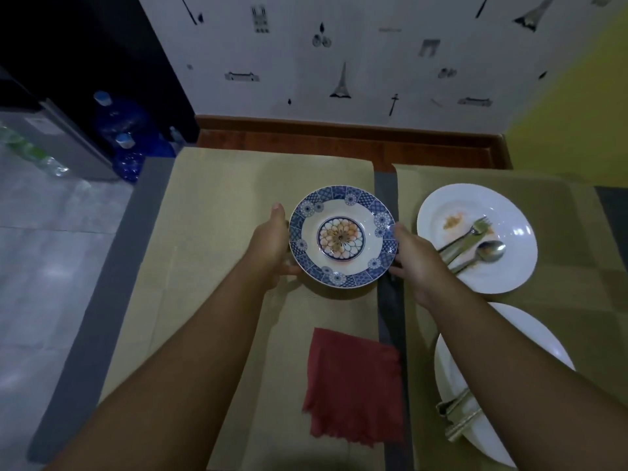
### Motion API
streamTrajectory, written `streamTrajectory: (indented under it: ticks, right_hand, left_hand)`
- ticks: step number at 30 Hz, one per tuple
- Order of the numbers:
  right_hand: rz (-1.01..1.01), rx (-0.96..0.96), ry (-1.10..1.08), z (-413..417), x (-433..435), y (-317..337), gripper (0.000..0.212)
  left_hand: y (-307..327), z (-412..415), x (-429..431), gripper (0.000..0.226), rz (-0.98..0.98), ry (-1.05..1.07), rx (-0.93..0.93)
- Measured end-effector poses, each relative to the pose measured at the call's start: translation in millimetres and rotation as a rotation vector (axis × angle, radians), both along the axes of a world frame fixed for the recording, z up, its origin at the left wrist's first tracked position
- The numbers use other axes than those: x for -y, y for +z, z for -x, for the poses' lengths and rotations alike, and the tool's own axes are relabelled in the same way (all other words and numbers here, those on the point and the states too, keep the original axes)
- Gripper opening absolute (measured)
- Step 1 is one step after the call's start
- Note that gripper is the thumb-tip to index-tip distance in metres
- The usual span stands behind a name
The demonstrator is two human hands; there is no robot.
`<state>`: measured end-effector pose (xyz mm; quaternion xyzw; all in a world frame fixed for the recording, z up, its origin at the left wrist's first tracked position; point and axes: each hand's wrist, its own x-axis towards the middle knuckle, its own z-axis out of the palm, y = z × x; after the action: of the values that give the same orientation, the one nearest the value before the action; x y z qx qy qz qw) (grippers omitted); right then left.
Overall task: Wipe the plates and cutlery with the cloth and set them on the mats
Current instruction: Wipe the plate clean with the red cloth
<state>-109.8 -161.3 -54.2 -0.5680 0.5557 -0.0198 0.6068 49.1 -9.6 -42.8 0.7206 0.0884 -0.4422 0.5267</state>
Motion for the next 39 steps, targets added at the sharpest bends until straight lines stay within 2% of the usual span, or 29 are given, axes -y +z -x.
streamTrajectory:
  ticks: [4, 10, 15, 19, 26, 30, 32, 36, 39]
  right_hand:
    - [-0.062, 0.084, -0.032, 1, 1, 1, 0.037]
    - [-0.043, 0.167, -0.028, 11, 0, 12, 0.038]
    - [-0.032, 0.227, 0.037, 32, -8, 25, 0.044]
    - [-0.058, 0.238, 0.122, 49, -26, 29, 0.041]
    - [-0.168, 0.298, 0.316, 79, -56, 26, 0.030]
    - [-0.239, 0.350, 0.363, 91, -77, 32, 0.016]
    - [-0.247, 0.382, 0.435, 97, -87, 36, 0.024]
    - [-0.080, 0.339, 0.594, 105, -104, 33, 0.034]
    - [0.331, 0.129, 0.821, 115, -111, 7, 0.047]
  left_hand:
    - [1, 0, -1, 0.051, 0.007, -0.020, -0.006]
    - [8, 8, -9, 0.019, 0.069, 0.008, 0.035]
    - [15, 35, -40, 0.026, 0.096, 0.070, 0.004]
    - [11, 75, -74, 0.031, 0.067, 0.138, 0.032]
    - [5, 143, -130, 0.033, 0.136, 0.326, -0.002]
    - [6, 174, -160, 0.033, 0.133, 0.453, -0.014]
    - [4, 184, -172, 0.034, 0.138, 0.495, -0.012]
    - [1, 189, -193, 0.035, 0.148, 0.522, 0.031]
    - [-4, 186, -206, 0.035, 0.134, 0.538, 0.050]
